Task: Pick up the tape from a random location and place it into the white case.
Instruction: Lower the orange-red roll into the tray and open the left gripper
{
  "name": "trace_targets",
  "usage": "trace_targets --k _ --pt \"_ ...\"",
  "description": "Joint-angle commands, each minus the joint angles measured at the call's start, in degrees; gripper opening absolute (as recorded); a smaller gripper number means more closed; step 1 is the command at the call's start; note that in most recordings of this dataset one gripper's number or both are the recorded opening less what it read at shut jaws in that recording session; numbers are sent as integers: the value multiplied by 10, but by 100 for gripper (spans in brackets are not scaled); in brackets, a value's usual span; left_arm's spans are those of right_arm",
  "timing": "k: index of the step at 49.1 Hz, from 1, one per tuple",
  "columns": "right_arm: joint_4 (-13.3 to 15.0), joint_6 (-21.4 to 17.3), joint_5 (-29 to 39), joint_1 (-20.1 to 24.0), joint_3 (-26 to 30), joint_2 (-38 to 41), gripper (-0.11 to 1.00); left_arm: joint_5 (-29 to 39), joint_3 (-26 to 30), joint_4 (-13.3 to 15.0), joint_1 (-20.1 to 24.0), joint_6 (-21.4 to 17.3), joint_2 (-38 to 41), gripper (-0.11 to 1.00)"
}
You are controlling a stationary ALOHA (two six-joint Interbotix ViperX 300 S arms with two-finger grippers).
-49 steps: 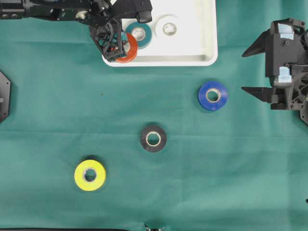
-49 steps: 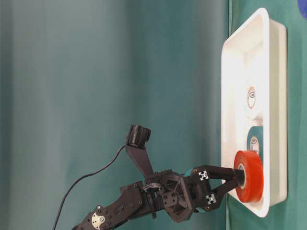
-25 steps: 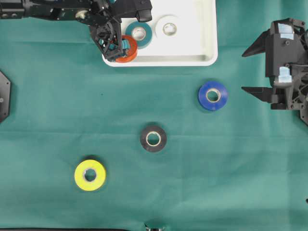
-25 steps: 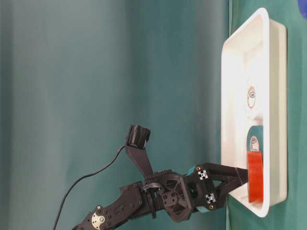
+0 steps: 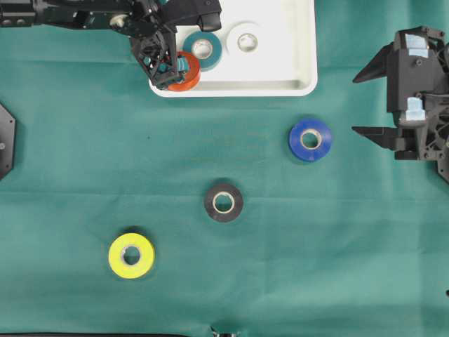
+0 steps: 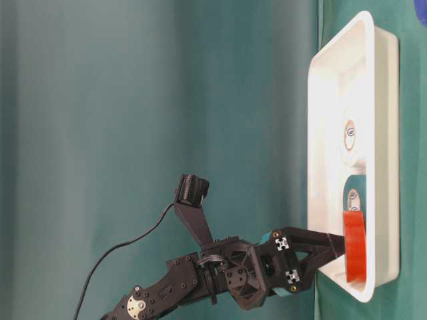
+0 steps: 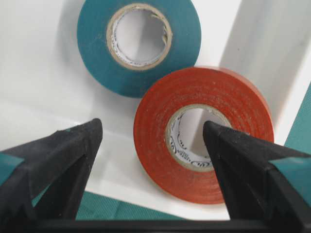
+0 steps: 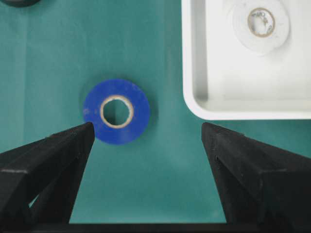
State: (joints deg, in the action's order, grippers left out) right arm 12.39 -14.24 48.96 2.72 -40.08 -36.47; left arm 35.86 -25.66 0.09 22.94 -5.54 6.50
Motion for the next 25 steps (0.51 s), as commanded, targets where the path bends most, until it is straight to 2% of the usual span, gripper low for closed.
trace_targets --k 1,25 --pt "2 0 -2 1 6 -3 88 7 13 1 1 1 -28 100" --pt "2 3 -1 1 7 -3 88 134 81 1 -11 -1 -99 100"
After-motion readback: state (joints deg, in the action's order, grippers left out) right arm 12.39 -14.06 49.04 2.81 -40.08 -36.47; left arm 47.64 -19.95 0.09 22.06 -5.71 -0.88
